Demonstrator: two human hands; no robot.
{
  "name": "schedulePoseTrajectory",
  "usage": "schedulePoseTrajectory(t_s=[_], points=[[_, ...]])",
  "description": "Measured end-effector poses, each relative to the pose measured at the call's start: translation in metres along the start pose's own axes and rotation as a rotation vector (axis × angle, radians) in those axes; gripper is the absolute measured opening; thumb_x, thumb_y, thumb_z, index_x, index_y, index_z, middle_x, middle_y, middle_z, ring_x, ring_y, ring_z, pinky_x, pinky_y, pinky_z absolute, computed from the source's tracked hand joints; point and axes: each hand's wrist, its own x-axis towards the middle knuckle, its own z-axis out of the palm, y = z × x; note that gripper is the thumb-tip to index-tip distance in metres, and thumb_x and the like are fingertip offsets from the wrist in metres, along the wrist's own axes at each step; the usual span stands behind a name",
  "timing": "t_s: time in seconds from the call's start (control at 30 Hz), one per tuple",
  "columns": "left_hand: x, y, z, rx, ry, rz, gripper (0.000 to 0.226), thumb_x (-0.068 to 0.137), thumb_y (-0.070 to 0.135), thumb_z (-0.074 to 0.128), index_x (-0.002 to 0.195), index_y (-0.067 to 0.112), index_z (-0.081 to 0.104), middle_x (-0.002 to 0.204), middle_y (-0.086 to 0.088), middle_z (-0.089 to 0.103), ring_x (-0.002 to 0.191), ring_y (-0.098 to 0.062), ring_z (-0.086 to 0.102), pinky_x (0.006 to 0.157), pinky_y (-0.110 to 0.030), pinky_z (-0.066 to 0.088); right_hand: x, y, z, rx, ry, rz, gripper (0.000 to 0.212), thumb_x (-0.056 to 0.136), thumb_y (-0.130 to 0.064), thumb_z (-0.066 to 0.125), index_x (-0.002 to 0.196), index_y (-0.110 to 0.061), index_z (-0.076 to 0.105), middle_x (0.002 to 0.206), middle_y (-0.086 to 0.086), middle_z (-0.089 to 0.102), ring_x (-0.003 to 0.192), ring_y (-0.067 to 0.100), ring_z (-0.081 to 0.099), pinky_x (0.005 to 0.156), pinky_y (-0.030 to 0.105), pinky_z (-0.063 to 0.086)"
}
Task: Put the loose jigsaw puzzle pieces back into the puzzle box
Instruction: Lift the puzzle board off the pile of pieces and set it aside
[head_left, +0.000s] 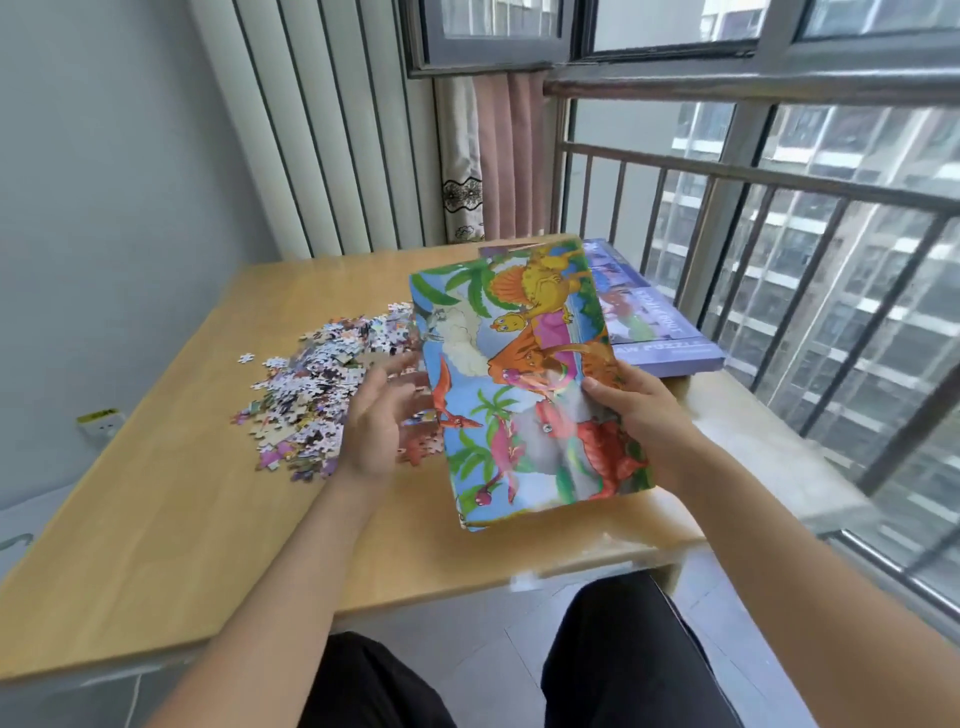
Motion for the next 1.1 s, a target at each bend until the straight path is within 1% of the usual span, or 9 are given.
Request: schedulePoseTrajectory(t_s=[0.07,0.17,0.27,0.37,0.47,0.57,0.7,0.97,1.1], points=[[0.007,-0.007,0.02,0.396,0.043,0.186,0.044,0.091,0.003,0.056,0.131,0.022,0.055,0.118,0.007,0.064,0.11,-0.019,0.061,0.084,-0.034,0.054,-0.009,-0.006,-0.031,0.032,0.042,0.051,0.023,0.097,-0.01,0.062,0.118,-0.013,0.071,0.114,0.013,0.075,0.103,0.032,0.072,0.095,0.045,0.056],[0.021,-0.015,0.06,0.922,-0.192,0.473,0.063,0.084,0.022,0.072,0.143,0.019,0.048,0.141,0.004,0.053,0.13,-0.016,0.048,0.111,-0.036,0.039,-0.023,-0.013,-0.065,0.049,0.07,0.109,0.021,0.098,-0.012,0.061,0.118,-0.012,0.07,0.115,0.017,0.074,0.101,0.034,0.072,0.093,0.048,0.058],[0.034,-0.017,0.092,0.893,-0.277,0.344,0.048,0.085,0.043,0.059,0.129,0.022,0.06,0.129,-0.006,0.062,0.12,-0.027,0.059,0.098,-0.047,0.05,-0.034,-0.017,-0.085,0.045,0.052,0.147,0.02,0.099,-0.013,0.06,0.117,-0.012,0.068,0.11,0.017,0.075,0.093,0.033,0.075,0.075,0.042,0.063],[0.053,-0.017,0.106,1.196,-0.281,0.269,0.029,0.089,0.03,0.069,0.115,0.018,0.068,0.127,-0.012,0.063,0.115,-0.029,0.061,0.087,-0.038,0.05,-0.04,-0.021,-0.104,0.03,0.008,0.171,0.017,0.097,-0.015,0.063,0.111,-0.015,0.072,0.103,0.015,0.077,0.081,0.029,0.077,0.059,0.032,0.06],[0.073,-0.005,0.112,1.022,-0.046,0.357,0.02,0.091,0.011,0.062,0.071,0.012,0.06,0.078,-0.013,0.065,0.082,-0.032,0.066,0.06,-0.036,0.04,-0.043,-0.019,-0.126,0.008,-0.066,0.203,0.022,0.092,-0.016,0.067,0.113,-0.013,0.073,0.109,0.017,0.075,0.087,0.03,0.076,0.065,0.033,0.06],[0.083,0.015,0.115,0.698,-0.008,0.325,0.025,0.093,0.018,0.066,0.069,0.018,0.063,0.06,0.013,0.061,0.056,0.005,0.053,0.055,-0.021,0.039,-0.041,-0.012,-0.143,-0.049,-0.1,0.282,0.031,0.083,-0.016,0.071,0.113,-0.008,0.074,0.115,0.023,0.072,0.091,0.033,0.074,0.07,0.035,0.06],[0.092,0.029,0.118,0.74,0.05,0.32,0.022,0.093,0.03,0.068,0.081,0.012,0.067,0.067,0.003,0.06,0.063,-0.011,0.049,0.05,-0.014,0.032,-0.038,-0.01,-0.158,-0.151,-0.083,0.368,0.045,0.075,-0.02,0.079,0.116,-0.003,0.071,0.112,0.024,0.073,0.092,0.035,0.074,0.073,0.04,0.062],[0.099,0.033,0.116,0.599,-0.016,0.225,0.014,0.096,0.028,0.065,0.087,0.017,0.065,0.086,-0.003,0.067,0.08,-0.018,0.055,0.071,-0.031,0.041,-0.038,-0.017,-0.159,-0.132,-0.085,0.376,0.044,0.073,-0.024,0.084,0.113,-0.008,0.073,0.114,0.022,0.073,0.099,0.039,0.072,0.083,0.045,0.061],[0.098,0.032,0.113,0.55,-0.042,0.199,0.016,0.097,0.026,0.064,0.082,0.021,0.062,0.086,0.0,0.065,0.084,-0.018,0.056,0.074,-0.032,0.042,-0.036,-0.025,-0.153,-0.065,-0.015,0.327,0.037,0.078,-0.018,0.078,0.111,-0.003,0.072,0.106,0.024,0.074,0.077,0.031,0.075,0.063,0.035,0.063]])
